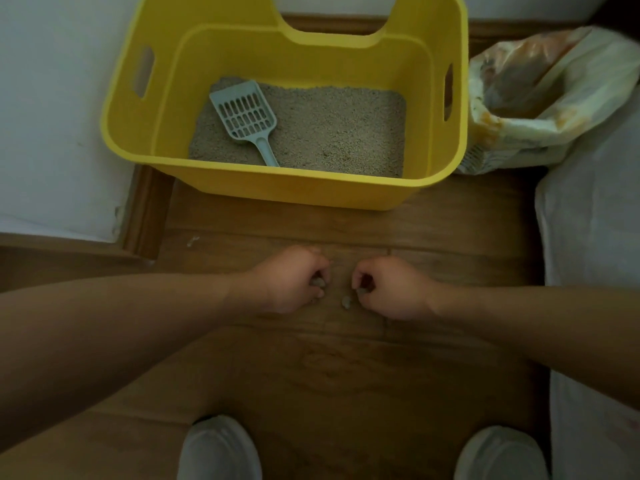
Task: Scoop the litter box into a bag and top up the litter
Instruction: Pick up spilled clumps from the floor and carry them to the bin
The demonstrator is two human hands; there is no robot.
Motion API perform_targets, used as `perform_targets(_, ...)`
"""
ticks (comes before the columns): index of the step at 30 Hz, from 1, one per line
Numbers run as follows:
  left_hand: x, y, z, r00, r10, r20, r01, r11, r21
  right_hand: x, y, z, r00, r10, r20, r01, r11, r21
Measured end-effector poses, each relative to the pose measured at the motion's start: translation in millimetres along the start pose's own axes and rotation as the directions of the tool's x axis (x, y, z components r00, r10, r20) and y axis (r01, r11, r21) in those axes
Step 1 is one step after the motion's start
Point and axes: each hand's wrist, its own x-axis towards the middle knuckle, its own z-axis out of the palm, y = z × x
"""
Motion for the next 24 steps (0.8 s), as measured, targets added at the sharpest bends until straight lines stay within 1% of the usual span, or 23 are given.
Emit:
perform_targets(5, -8, -8, 8, 0.997, -0.057, 0.049, 0.058, 0.998, -0.026, 4, -5, 6, 0.999, 0.026, 0.044, -0.029, 0.997, 0.066)
perform_targets(7, -9, -11, 11, 0.994, -0.075, 0.081, 0.077, 0.997, -0.014, 5, -4, 10, 0.998, 0.010, 0.061, -0.013, 0.999, 0.052)
perform_targets(10, -7, -15, 13, 0.993, -0.061, 0.105, 0.059, 0.998, 0.016, 7, -4, 15, 0.996, -0.008, 0.093, 0.007, 1.000, 0.017)
perform_targets(13, -5, -17, 15, 0.995, -0.027, 0.098, 0.025, 0.999, 0.028, 11, -3, 19, 0.997, -0.039, 0.073, 0.043, 0.998, -0.052)
perform_targets(16, -4, -19, 17, 0.994, -0.013, 0.110, 0.010, 1.000, 0.023, 14, -4, 24, 0.996, -0.060, 0.066, 0.066, 0.994, -0.086)
perform_targets(20, -4, -19, 17, 0.995, 0.001, 0.096, 0.003, 0.999, -0.035, 15, -6, 23, 0.997, -0.053, 0.059, 0.057, 0.996, -0.075)
perform_targets(24, -10, -21, 13, 0.999, -0.002, 0.036, 0.007, 0.991, -0.133, 16, -8, 18, 0.998, -0.056, 0.018, 0.057, 0.998, -0.023)
